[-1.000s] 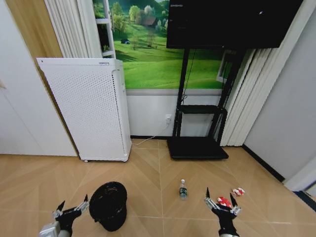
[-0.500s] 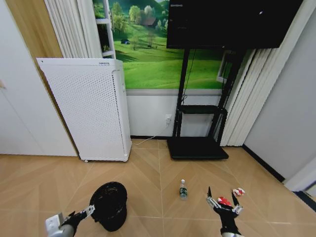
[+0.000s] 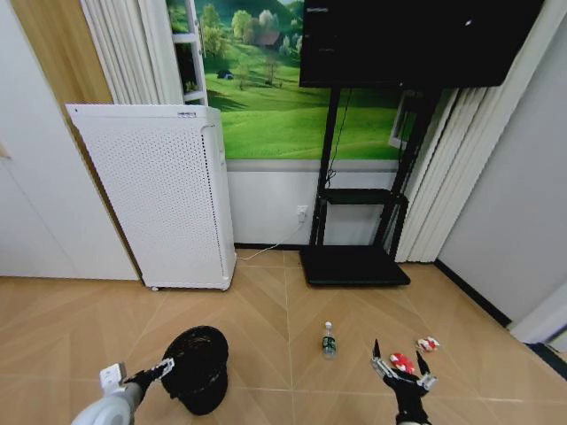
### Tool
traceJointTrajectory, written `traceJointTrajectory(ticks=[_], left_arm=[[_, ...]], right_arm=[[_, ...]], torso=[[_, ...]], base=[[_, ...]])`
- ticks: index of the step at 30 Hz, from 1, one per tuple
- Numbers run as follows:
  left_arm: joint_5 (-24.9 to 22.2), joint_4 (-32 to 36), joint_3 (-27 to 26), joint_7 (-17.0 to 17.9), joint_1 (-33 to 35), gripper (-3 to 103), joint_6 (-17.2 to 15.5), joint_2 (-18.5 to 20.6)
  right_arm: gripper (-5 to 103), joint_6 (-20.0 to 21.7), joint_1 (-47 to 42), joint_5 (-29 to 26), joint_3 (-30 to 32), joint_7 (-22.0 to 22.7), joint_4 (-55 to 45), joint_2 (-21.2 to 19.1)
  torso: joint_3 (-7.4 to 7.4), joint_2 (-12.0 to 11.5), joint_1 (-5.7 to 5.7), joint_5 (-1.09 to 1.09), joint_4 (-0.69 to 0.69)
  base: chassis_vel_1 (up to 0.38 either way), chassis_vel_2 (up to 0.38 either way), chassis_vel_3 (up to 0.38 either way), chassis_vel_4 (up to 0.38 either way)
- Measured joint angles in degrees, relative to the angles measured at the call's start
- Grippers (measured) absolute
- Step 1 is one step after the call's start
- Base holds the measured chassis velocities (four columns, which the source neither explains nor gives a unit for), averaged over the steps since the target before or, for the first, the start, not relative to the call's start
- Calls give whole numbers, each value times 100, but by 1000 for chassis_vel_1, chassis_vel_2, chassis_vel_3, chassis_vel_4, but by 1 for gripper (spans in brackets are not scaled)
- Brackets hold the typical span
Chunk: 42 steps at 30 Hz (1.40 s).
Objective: Pick up the trash bin and place the garbage on the floor into it.
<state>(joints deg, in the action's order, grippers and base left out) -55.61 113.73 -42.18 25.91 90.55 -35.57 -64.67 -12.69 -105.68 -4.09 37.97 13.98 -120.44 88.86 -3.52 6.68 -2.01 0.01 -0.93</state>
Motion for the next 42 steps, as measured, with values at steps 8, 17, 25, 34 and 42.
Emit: traceJointTrajectory(ticks=[8, 17, 25, 34, 42], left_arm=[[222, -758, 190, -436, -369, 102, 141, 10], [447, -1298, 472, -560, -683, 88, 141, 299], [368, -1454, 681, -470, -848, 60, 96, 519], [475, -1515, 825, -470, -892, 23, 118, 572], [755, -1481, 733, -571, -707, 10, 264, 557]], right_arm=[[100, 64, 18, -111, 43, 22, 38, 8], [100, 76, -24, -160, 50, 33, 31, 29], [100, 77, -49, -165, -11, 36, -12, -34], [100, 72, -87, -186, 12, 39, -84, -77], [100, 160, 74, -425, 186, 97, -62, -267]], torso=[[-4, 4, -1, -1, 0], [-5, 6, -2, -1, -1], [-6, 8, -2, 2, 0], [-6, 10, -2, 2, 0], [-8, 9, -2, -2, 0]], base=[[0, 0, 0, 0], [0, 0, 0, 0], [0, 0, 0, 0], [0, 0, 0, 0], [0, 0, 0, 0]])
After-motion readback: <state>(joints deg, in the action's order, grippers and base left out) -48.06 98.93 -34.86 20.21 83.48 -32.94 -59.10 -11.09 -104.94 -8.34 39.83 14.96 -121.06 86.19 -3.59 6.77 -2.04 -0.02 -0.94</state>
